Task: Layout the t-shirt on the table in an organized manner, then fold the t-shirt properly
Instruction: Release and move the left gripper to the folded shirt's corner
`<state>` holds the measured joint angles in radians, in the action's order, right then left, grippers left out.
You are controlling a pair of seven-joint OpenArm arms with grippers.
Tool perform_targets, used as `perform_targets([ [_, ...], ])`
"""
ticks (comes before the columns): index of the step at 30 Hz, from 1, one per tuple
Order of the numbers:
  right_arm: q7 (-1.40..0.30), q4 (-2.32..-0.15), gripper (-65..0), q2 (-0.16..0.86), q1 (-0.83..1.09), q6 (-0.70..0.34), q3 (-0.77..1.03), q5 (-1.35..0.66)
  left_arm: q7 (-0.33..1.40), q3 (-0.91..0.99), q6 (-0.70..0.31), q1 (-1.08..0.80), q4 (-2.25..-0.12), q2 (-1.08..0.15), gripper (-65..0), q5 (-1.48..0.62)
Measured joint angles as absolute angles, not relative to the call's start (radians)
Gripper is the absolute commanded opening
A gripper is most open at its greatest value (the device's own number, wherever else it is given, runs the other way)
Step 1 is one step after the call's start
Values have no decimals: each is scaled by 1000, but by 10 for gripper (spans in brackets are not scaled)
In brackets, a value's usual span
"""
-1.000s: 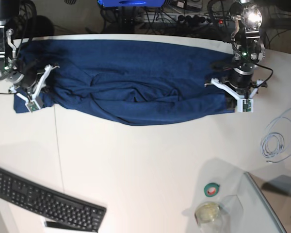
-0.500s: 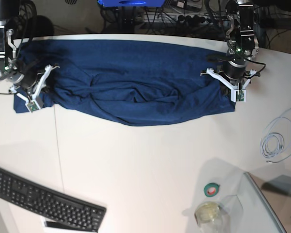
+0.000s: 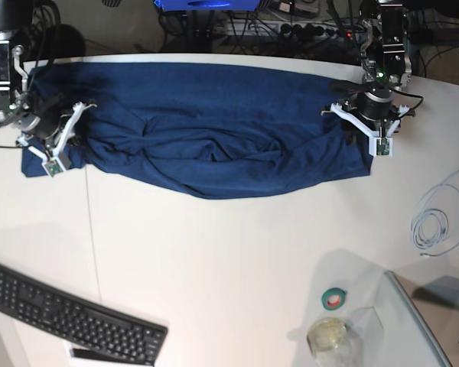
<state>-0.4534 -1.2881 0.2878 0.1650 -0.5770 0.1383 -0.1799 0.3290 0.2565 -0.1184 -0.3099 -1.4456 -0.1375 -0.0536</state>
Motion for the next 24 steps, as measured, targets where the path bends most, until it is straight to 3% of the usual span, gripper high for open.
perform_targets([
  [6, -454, -1288, -642, 288, 165, -577, 138, -180, 324, 318, -119, -314, -1558, -128, -237, -58],
  [17, -455, -1288, -642, 288, 164, -577, 138, -180, 326, 306, -115, -132, -1308, -136, -240, -52],
  [24, -455, -1288, -642, 287, 164, -577, 138, -180, 326, 305, -120, -126, -1287, -133, -242, -53],
])
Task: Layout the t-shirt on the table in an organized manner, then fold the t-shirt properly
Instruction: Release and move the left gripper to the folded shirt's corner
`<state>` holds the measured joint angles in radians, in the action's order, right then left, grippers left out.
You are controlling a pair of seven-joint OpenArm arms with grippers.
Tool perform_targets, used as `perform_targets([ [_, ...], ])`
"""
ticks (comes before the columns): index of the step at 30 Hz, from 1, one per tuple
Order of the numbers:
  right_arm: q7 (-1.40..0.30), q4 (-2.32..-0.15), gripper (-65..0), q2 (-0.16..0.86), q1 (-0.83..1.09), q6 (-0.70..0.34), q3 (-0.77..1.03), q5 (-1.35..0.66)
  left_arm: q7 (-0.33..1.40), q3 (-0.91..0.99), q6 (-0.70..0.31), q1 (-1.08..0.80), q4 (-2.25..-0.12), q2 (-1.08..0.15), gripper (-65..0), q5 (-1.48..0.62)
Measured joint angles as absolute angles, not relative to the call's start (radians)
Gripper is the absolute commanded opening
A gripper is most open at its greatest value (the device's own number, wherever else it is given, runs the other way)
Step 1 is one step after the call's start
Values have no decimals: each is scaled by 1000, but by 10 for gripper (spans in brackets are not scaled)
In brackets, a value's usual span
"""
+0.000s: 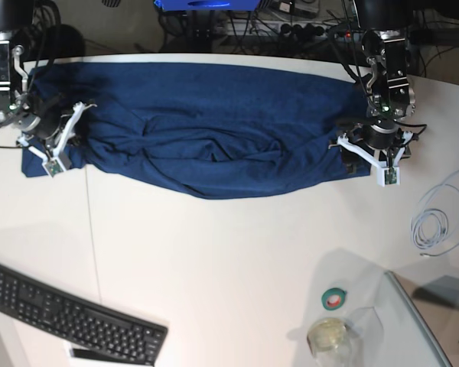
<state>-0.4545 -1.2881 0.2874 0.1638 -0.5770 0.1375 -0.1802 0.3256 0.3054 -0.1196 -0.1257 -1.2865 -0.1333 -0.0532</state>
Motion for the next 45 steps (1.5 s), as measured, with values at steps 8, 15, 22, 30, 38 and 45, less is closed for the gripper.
perform_targets([
  [8, -454, -1288, -642, 287, 164, -577, 138, -180, 326, 271, -110, -125, -1283, -137, -444, -50],
  [15, -454, -1288, -642, 287, 164, -577, 138, -180, 326, 247, -120, -125, -1282, -133, -551, -54],
  [22, -454, -1288, -642, 287, 164, -577, 138, -180, 326, 247, -120, -125, -1281, -131, -607, -53],
  [30, -455, -1288, -642, 287, 164, -577, 138, -180, 330, 242, -120, -107, -1259, -153, -650, -53],
  [38, -458, -1288, -642, 288, 158, -577, 138, -179, 490, 243, -122, -104, -1506, -210, -650, -60],
  [45, -461, -1288, -642, 288, 147, -577, 138, -179, 521, 250, -236, -186, -1657, -224, -650, -53],
])
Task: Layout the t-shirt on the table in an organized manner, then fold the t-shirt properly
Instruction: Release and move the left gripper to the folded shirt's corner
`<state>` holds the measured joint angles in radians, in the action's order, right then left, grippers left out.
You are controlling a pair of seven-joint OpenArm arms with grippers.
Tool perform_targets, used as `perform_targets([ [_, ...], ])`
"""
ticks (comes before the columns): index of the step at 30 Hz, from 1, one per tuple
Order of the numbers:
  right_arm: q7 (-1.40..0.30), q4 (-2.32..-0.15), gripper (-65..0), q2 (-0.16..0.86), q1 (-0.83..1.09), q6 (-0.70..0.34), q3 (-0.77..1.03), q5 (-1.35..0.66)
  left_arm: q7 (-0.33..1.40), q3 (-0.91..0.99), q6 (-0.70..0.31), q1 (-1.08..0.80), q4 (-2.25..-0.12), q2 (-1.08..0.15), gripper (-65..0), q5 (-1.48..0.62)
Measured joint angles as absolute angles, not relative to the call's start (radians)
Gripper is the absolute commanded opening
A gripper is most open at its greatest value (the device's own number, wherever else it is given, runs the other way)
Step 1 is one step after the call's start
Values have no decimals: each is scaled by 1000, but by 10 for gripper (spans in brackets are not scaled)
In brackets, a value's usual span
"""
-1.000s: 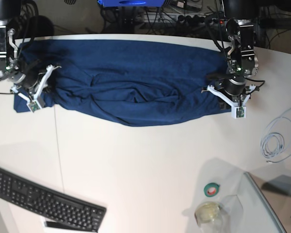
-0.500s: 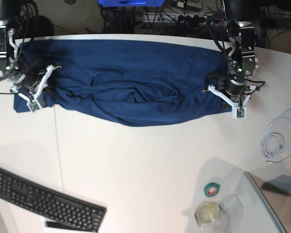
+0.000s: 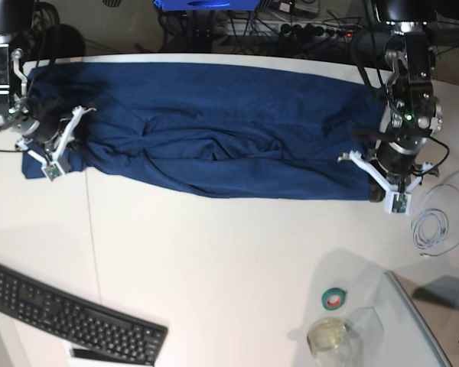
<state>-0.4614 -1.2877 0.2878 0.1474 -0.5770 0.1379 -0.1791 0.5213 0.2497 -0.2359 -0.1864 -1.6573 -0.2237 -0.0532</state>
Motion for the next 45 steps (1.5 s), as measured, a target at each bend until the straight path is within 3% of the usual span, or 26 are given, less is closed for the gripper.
perform_targets([
  [12, -459, -1277, -641, 287, 139, -577, 177, -181, 518, 256, -288, -322, -1766, -278, -650, -56],
  [18, -452, -1247, -641, 285, 134, -577, 178, -183, 508, 289, -410, -361, -1800, -262, -650, -64],
  [30, -450, -1247, -641, 285, 134, -577, 178, -183, 513, 333, -429, -411, -1741, -263, -650, -60],
  [33, -445, -1238, -641, 285, 133, -577, 178, -184, 509, 366, -570, -422, -1744, -255, -650, -61],
  [37, -433, -1200, -641, 287, 113, -577, 179, -197, 509, 410, -686, -439, -1751, -247, -650, -52],
  [45, -427, -1183, -641, 287, 100, -577, 179, -202, 511, 401, -701, -501, -1750, -266, -650, -54],
])
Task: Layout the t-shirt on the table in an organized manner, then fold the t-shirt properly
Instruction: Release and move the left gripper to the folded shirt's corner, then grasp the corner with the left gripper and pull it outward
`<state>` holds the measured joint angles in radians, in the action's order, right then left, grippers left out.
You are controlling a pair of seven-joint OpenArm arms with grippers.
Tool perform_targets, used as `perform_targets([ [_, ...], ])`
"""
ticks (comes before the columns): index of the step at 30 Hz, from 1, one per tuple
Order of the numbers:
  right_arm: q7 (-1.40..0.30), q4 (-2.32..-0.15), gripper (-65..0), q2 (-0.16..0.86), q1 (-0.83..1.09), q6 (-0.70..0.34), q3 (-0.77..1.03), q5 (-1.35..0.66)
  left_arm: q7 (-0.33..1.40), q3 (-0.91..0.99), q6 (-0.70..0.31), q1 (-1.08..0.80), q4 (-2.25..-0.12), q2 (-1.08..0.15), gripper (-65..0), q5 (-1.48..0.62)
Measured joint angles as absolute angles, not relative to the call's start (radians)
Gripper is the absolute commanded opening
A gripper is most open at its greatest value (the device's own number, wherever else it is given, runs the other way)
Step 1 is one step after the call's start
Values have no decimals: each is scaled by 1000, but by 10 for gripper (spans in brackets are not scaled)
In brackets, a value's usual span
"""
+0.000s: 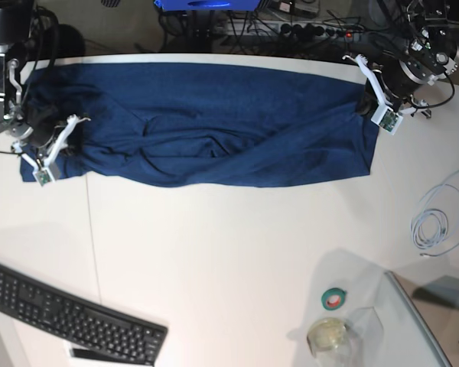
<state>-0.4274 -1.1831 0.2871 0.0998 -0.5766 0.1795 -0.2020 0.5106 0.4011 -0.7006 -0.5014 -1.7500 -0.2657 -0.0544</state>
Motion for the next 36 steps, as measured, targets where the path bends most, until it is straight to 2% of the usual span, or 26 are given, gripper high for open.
perform_targets([
  [11, -426, -1184, -641, 287, 101, -577, 179, -202, 503, 404, -705, -488, -1720, -342, -650, -57],
  [13, -427, -1184, -641, 285, 101, -577, 180, -202, 451, 405, -704, -488, -1696, -375, -650, -55],
  [16, -427, -1184, -641, 285, 101, -577, 180, -202, 384, 405, -698, -486, -1662, -380, -650, -57],
  [23, -427, -1184, -641, 285, 101, -577, 179, -202, 374, 405, -705, -429, -1591, -381, -650, -64],
  [29, -438, -1213, -641, 285, 115, -577, 179, -191, 385, 457, -707, -399, -1541, -397, -650, -205],
  [36, -460, -1286, -642, 283, 144, -577, 179, -179, 385, 470, -697, -384, -1523, -398, -650, -218],
])
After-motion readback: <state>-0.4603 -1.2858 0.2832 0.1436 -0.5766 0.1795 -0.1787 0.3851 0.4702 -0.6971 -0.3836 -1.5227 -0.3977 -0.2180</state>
